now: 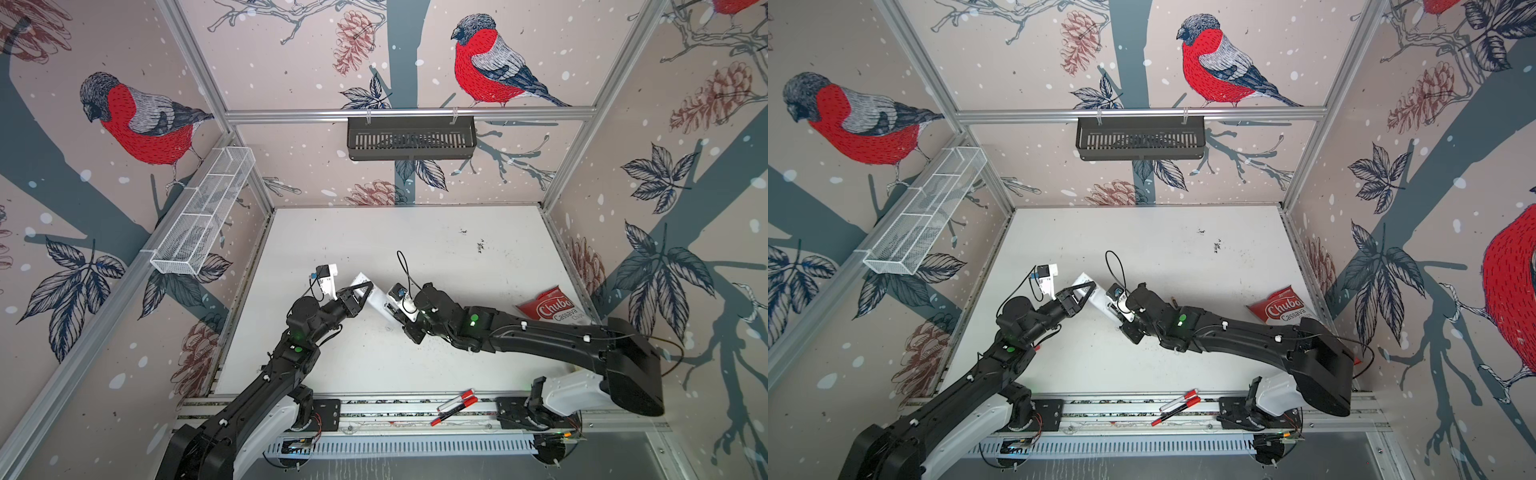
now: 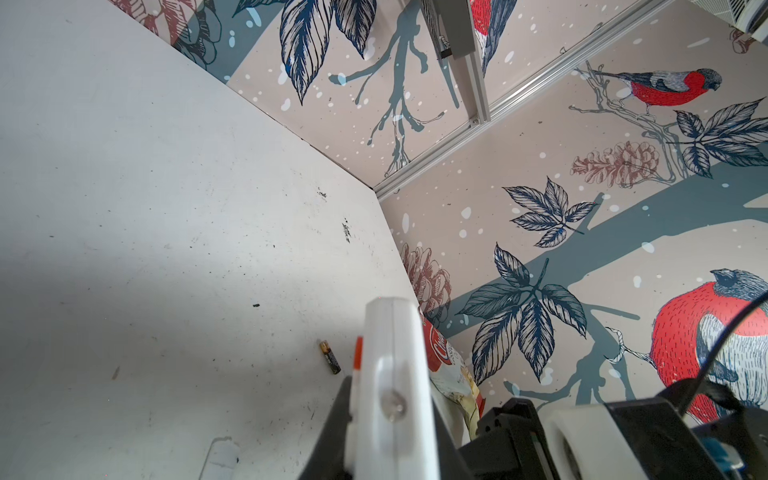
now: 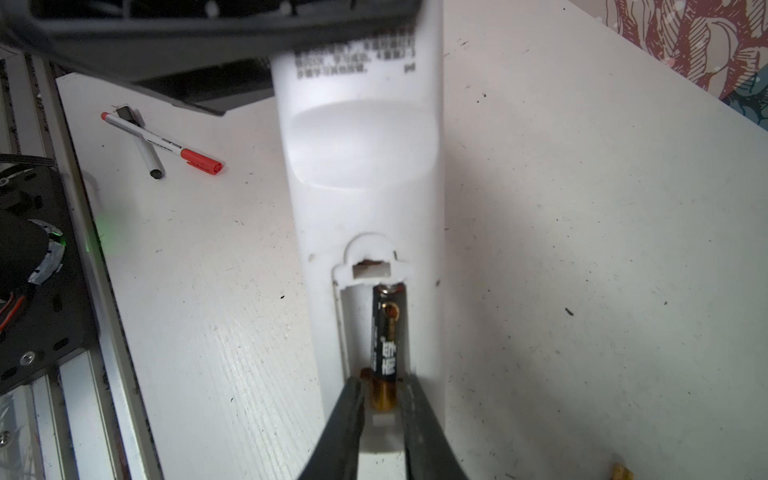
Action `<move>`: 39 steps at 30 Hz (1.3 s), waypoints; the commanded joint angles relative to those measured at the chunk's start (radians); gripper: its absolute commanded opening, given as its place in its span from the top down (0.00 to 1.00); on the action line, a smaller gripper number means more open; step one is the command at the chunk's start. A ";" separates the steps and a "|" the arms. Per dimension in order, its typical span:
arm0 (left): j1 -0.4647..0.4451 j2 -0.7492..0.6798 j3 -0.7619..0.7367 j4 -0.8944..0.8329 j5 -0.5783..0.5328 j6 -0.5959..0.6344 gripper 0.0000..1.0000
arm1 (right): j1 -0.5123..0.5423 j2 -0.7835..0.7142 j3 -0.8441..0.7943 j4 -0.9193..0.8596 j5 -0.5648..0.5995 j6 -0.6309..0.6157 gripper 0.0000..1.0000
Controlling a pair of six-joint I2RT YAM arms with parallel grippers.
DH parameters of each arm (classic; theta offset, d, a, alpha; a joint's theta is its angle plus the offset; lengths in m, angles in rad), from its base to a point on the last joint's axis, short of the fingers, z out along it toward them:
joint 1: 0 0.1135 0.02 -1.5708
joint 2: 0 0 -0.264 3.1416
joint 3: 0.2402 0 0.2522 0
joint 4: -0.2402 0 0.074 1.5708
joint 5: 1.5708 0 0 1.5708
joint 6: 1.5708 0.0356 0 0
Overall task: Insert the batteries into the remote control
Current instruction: 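Press the battery down into the remote's compartment with the right gripper, then open the right gripper and push the battery fully into the compartment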
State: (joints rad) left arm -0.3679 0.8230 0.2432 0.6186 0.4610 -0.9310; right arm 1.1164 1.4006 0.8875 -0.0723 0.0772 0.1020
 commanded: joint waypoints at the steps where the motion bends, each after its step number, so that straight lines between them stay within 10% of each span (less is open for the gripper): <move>1: 0.005 -0.010 0.013 0.036 0.105 -0.018 1.00 | 0.001 -0.037 -0.020 -0.032 0.032 0.001 0.72; 18: 0.006 0.014 0.044 0.027 0.188 0.070 1.00 | -0.169 -0.248 -0.114 0.038 -0.375 0.036 0.21; 39: 0.006 0.028 0.071 0.085 0.280 0.066 1.00 | -0.231 -0.100 -0.081 0.149 -0.525 0.065 0.30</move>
State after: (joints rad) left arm -0.3641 0.8486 0.3035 0.6468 0.7216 -0.8753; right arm 0.8894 1.2953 0.7963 0.0387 -0.4225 0.1581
